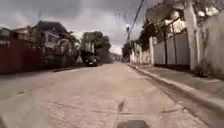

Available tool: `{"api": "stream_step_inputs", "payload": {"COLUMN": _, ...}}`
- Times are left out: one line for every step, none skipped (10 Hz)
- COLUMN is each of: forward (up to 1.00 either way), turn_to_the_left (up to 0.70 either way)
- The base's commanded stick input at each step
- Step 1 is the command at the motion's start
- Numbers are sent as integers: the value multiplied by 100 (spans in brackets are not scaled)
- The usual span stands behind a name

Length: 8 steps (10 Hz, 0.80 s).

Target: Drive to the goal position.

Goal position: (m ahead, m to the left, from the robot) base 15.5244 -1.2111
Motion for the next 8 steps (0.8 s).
{"api": "stream_step_inputs", "payload": {"forward": 100, "turn_to_the_left": 0}}
{"api": "stream_step_inputs", "payload": {"forward": 100, "turn_to_the_left": 0}}
{"api": "stream_step_inputs", "payload": {"forward": 100, "turn_to_the_left": 0}}
{"api": "stream_step_inputs", "payload": {"forward": 100, "turn_to_the_left": 0}}
{"api": "stream_step_inputs", "payload": {"forward": 100, "turn_to_the_left": 0}}
{"api": "stream_step_inputs", "payload": {"forward": 100, "turn_to_the_left": 0}}
{"api": "stream_step_inputs", "payload": {"forward": 100, "turn_to_the_left": 0}}
{"api": "stream_step_inputs", "payload": {"forward": 100, "turn_to_the_left": 0}}
